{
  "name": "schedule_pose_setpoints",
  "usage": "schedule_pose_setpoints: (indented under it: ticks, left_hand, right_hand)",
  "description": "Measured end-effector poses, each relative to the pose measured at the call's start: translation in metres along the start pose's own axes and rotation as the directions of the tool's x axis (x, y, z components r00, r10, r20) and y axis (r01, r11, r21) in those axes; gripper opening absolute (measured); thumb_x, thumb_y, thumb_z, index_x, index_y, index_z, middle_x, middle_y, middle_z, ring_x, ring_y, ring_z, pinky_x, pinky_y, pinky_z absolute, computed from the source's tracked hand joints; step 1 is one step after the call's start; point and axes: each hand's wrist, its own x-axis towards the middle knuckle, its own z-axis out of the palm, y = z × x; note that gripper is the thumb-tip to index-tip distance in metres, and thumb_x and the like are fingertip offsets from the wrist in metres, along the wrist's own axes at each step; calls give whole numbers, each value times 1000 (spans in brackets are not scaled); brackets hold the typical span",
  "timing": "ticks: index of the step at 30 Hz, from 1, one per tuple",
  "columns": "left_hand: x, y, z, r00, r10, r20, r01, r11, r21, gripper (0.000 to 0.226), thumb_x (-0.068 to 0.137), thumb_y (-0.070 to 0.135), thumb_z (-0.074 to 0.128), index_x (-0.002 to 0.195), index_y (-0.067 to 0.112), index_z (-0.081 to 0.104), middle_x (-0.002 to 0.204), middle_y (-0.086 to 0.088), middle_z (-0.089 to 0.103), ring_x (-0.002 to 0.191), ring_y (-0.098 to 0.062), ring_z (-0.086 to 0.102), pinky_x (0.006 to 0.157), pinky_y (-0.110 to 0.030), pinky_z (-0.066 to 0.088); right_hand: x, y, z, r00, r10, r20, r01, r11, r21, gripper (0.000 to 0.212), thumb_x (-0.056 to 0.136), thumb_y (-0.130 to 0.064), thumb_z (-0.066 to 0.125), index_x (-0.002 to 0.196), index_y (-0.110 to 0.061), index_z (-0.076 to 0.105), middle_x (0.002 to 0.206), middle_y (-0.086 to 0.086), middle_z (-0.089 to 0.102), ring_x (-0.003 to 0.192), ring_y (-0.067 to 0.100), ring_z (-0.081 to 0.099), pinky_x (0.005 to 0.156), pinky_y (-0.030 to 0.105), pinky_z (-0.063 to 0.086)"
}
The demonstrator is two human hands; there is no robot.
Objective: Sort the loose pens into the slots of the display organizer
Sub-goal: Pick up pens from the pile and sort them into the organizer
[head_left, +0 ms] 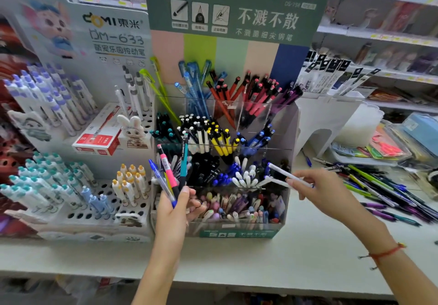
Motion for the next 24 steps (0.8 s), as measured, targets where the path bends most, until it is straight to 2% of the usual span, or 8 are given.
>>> schedule_pose_setpoints:
  ticks: [4,6,10,13,16,19,21,24]
  left_hand:
    - [-4,2,5,999,10,37,-9,1000,-11,11,99,11,46,95,5,53,68,-5,55,54,-4,59,56,-20,56]
    - [-6,3,7,999,13,53,-13,1000,-5,10,99,11,46,95,5,53,69,-4,55,52,-2,58,56,-20,57]
    - [-6,4,7,999,4,43,-5,1000,10,11,99,12,47,95,4,53,68,-6,54,52,-4,59,56,-19,56]
    - [-7,2,9,999,-11,35,10,1000,11,11,98,10,46,97,2,53,70,-9,54,50,-3,60,53,-17,54]
    - [-7,2,12,999,-11,48,10,1000,23,15,98,9,46,103,-3,53,72,-13,53,50,-3,61,49,-16,52]
    - [-5,2,14,999,-11,40,10,1000,21,13,98,8,46,101,-3,53,72,-14,53,49,-4,61,48,-16,52]
    - [-4,1,15,999,-21,37,21,1000,4,11,98,8,46,98,-1,53,71,-13,53,48,-4,60,49,-17,53]
    - [-3,1,18,998,-40,49,40,999,-7,12,98,6,46,90,1,53,66,-12,52,46,-5,61,47,-18,52]
  right_hand:
    - [23,-23,12,998,20,53,-3,950,-312,22,97,-40,52,102,-28,69,71,-3,59,70,22,57,51,29,32]
    - [32,-37,19,991,56,121,2,901,-434,26,97,-40,51,107,-22,67,74,-1,54,75,25,55,55,28,33]
    - [45,-60,17,973,119,198,13,827,-562,25,99,-32,49,113,-12,54,109,10,58,101,30,58,70,31,37]
    - [54,-73,19,967,105,233,59,795,-604,11,97,-20,50,102,-10,49,109,10,56,98,30,57,70,33,36]
    - [62,-72,17,953,115,279,43,863,-503,20,87,-18,63,99,-11,48,94,7,51,83,25,52,67,31,39]
    - [62,-55,13,963,62,261,3,971,-239,39,77,-17,73,111,-16,53,100,3,57,85,21,59,67,29,45]
    - [55,-45,20,996,-56,63,56,998,4,31,77,-14,75,104,-19,59,100,-1,63,82,16,64,70,28,50]
    - [43,-37,43,952,-158,-262,225,942,250,20,77,-10,77,93,-18,68,87,-6,69,75,6,65,71,23,56]
